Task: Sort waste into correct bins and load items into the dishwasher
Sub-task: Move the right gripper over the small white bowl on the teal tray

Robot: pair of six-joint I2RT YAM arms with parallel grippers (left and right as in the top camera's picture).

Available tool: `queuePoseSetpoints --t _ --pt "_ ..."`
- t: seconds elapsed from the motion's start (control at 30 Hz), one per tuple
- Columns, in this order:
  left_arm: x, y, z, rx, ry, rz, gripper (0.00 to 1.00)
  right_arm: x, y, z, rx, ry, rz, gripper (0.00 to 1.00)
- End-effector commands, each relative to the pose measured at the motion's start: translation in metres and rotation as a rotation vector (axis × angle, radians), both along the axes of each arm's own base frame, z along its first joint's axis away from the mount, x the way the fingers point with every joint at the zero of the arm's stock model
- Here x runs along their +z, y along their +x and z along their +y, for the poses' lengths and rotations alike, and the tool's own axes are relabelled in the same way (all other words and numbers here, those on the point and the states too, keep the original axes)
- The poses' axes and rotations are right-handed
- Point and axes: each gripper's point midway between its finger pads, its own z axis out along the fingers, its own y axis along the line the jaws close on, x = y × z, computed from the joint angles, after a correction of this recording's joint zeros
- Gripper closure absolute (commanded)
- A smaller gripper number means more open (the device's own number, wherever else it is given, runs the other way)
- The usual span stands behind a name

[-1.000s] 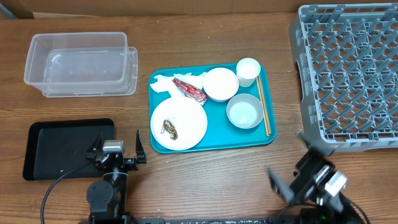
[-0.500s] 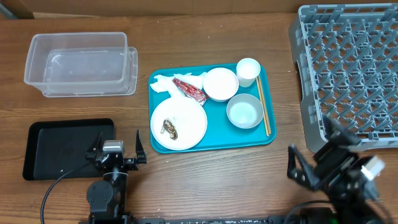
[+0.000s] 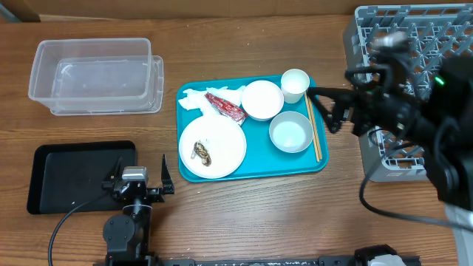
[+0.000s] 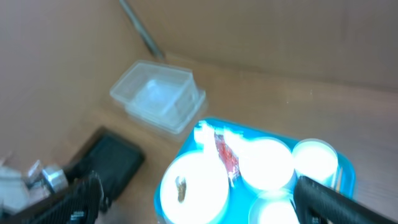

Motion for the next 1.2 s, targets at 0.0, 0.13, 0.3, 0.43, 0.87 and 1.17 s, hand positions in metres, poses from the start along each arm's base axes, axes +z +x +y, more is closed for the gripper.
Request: queuePoseSetpoints --t 0.0,0.13,0.3,0.43,0.87,1.17 --pt "0.0 0.0 0.0 -0.001 0.016 -0.006 0.0 -0.006 0.006 0.012 -0.008 -0.169 0.02 0.0" --pt "0.0 0.0 0.0 -0.001 0.016 -0.006 0.0 -0.028 -0.011 0.055 0.184 -0.089 0.167 0.0" --pt "0.0 0.0 0.0 -0.001 0.015 -0.006 0.0 -0.067 0.003 0.071 0.214 -0.132 0.296 0.0" --pt "0.0 0.0 0.0 -0.001 0.016 -0.006 0.0 -0.127 0.023 0.064 0.084 -0.233 0.516 0.0" --pt "0.0 0.0 0.0 -0.001 0.016 -0.006 0.0 -0.287 0.057 0.046 -0.311 -0.623 0.873 0.51" --pt "0.0 0.0 0.0 -0.001 0.016 -0.006 0.0 -0.337 0.051 0.067 -0.282 -0.696 0.931 0.47"
